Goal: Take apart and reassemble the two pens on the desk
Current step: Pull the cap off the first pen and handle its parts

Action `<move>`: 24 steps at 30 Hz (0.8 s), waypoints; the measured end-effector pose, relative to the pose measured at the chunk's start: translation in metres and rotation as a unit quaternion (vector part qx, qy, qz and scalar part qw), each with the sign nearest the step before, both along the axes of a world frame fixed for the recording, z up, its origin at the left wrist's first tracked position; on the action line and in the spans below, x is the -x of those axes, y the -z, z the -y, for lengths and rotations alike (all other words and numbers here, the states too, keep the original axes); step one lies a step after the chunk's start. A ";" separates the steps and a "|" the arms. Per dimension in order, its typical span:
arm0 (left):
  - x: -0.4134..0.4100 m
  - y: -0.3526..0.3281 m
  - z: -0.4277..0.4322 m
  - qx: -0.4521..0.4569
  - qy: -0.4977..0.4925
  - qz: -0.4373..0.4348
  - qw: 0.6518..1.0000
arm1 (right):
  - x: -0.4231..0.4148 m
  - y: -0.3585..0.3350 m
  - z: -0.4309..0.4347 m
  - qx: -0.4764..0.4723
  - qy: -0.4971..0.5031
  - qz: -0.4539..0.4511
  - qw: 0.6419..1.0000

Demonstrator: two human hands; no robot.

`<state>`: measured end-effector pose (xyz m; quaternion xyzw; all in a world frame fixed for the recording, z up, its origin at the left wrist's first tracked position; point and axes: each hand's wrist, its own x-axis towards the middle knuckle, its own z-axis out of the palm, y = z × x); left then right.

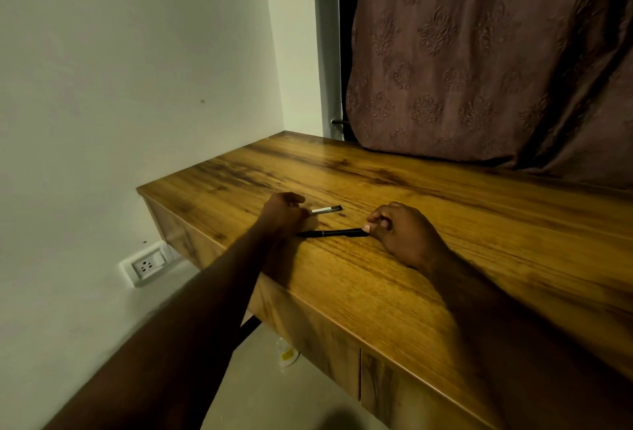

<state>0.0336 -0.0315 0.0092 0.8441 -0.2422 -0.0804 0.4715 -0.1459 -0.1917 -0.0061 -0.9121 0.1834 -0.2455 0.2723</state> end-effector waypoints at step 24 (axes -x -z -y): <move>0.095 0.008 -0.008 0.133 -0.002 0.157 0.979 | 0.012 -0.011 -0.006 -0.117 0.019 0.134 0.984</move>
